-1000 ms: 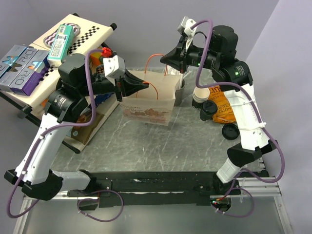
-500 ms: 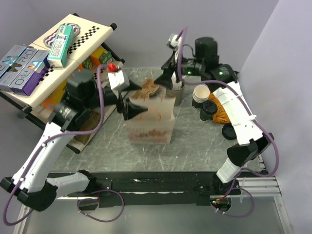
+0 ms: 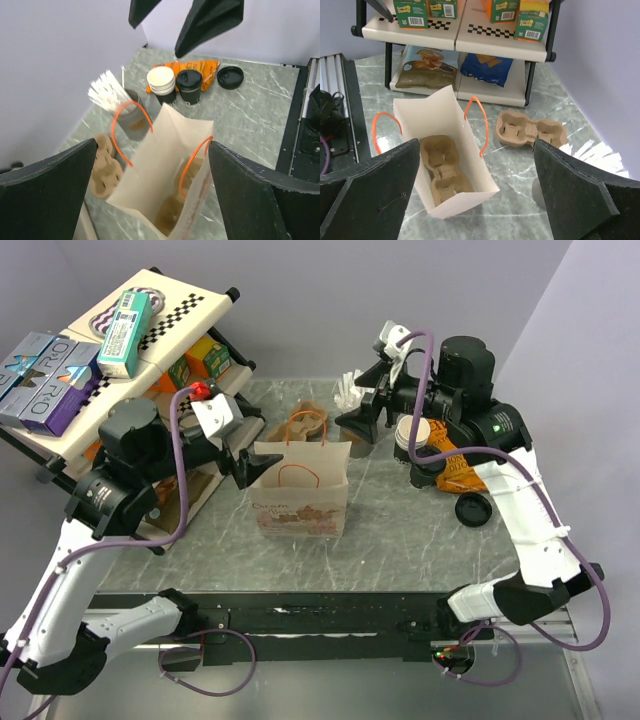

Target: Pack the takeout coffee

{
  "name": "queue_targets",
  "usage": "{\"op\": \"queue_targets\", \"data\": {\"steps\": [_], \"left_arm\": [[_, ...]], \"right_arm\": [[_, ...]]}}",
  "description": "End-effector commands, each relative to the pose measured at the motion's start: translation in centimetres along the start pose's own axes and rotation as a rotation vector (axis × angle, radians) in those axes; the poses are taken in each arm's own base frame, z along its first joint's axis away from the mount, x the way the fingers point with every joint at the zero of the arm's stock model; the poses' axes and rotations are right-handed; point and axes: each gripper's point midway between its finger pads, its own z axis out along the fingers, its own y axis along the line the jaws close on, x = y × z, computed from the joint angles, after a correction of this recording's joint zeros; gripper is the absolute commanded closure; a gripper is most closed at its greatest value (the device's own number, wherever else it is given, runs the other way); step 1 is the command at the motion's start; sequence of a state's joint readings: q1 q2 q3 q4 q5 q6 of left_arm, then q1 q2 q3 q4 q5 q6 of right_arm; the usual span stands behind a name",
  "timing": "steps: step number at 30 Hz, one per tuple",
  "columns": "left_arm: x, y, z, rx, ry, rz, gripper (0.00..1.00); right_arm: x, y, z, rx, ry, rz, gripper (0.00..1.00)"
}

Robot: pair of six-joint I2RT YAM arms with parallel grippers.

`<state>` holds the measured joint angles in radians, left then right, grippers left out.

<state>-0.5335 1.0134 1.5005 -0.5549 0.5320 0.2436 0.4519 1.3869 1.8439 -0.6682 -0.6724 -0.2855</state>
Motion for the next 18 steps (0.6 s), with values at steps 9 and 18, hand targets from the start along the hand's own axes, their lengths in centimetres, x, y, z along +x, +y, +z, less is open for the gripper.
{"op": "queue_targets", "data": {"steps": [9, 18], "left_arm": [[2.4, -1.3, -0.3, 0.097, 0.077, 0.117, 0.01], [3.9, 1.4, -1.6, -0.089, 0.128, 0.177, 0.01]], "right_arm": [[2.0, -3.4, 6.6, -0.075, 0.02, 0.001, 0.0], [2.5, -0.9, 9.1, -0.25, 0.023, 0.017, 0.27]]}}
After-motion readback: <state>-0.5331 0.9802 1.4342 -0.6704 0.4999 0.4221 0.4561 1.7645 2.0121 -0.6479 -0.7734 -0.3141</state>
